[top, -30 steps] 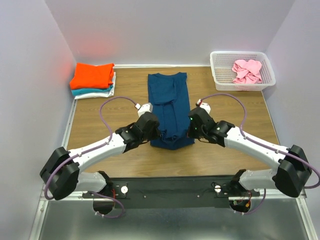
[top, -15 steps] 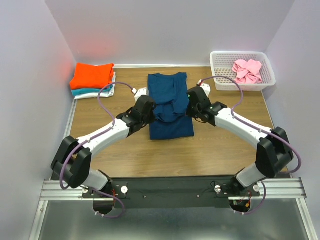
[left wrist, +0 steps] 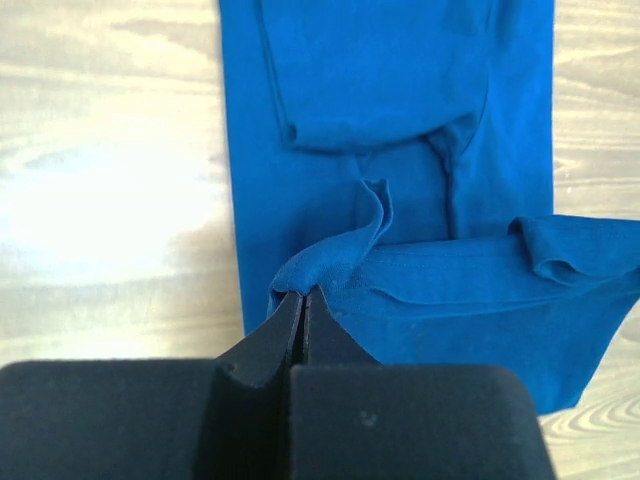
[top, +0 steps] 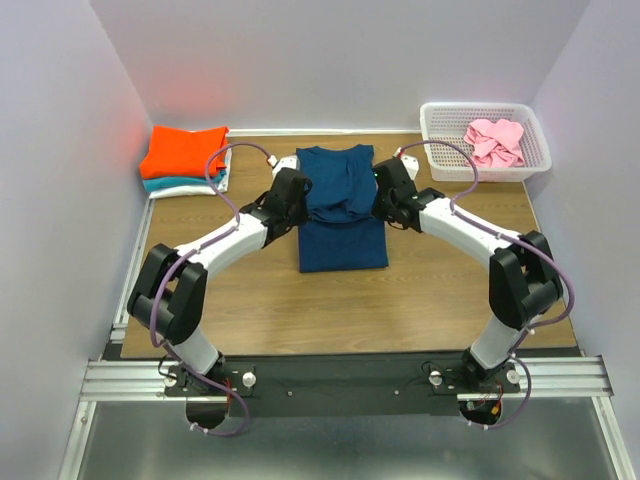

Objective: Fold and stack the t-shirts
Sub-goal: Fold the tshirt

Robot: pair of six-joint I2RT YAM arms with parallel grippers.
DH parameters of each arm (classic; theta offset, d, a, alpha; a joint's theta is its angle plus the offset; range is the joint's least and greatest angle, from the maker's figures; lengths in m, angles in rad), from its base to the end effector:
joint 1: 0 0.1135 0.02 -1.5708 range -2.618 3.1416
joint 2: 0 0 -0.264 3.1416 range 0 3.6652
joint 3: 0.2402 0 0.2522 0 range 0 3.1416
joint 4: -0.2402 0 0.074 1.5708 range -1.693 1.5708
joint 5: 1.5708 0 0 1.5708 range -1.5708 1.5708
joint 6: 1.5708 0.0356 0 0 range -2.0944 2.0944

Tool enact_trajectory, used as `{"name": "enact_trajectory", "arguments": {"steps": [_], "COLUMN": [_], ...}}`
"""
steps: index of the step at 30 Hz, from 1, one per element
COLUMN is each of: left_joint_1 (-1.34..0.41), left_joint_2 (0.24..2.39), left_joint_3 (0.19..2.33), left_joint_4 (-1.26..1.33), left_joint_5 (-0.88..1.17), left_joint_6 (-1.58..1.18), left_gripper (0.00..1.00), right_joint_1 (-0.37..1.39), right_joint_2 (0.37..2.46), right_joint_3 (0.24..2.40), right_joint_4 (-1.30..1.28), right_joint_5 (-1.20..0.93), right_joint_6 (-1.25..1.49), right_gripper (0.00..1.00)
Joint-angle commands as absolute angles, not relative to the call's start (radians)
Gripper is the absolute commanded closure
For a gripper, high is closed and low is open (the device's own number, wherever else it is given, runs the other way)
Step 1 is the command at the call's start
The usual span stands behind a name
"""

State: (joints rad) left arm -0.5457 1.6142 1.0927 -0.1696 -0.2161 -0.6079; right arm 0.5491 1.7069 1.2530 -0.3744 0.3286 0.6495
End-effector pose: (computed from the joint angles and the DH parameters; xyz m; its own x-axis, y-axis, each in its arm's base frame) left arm 0.3096 -0.1791 0.2379 -0.6561 -0.2543 -0.7106 -0.0110 0.9446 -0.3279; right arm 0.3260 0.1860 0.2422 -0.6867 0.2509 -0.6823 0.1349 0.9662 0.2196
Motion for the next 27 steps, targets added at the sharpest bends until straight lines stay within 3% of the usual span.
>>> {"name": "enact_trajectory", "arguments": {"steps": [1,17,21,23,26,27], "left_joint_1": [-0.528,-0.456,-0.443,-0.439,-0.437,-0.437], "left_joint_2": [1.663,1.808,1.844,1.855,1.852,1.848], "left_joint_3": [1.161,1.223,1.232,1.235,1.241,1.243], "left_joint_4": [-0.143,-0.126,-0.130,-0.120,-0.104,-0.103], "left_joint_5": [-0.178,-0.087,-0.054,-0.041,-0.025,-0.025], "left_joint_6": [-0.537,-0.499,-0.485,-0.480,-0.474,-0.471], "left_gripper": [1.00,1.00,0.99,0.74,0.56,0.45], "right_joint_1": [0.519,0.466,0.462,0.457,0.454,0.451], "right_joint_2": [1.756,1.928,1.953,1.962,1.973,1.973], "right_joint_3": [1.302,1.393,1.408,1.413,1.427,1.430], "right_joint_4": [-0.350,-0.327,-0.325,-0.324,-0.325,-0.324], "right_joint_5": [0.304,0.206,0.201,0.204,0.189,0.184], "right_joint_6": [0.627,0.597,0.588,0.583,0.572,0.563], "right_gripper": [0.99,0.99,0.90,0.85,0.72,0.61]}}
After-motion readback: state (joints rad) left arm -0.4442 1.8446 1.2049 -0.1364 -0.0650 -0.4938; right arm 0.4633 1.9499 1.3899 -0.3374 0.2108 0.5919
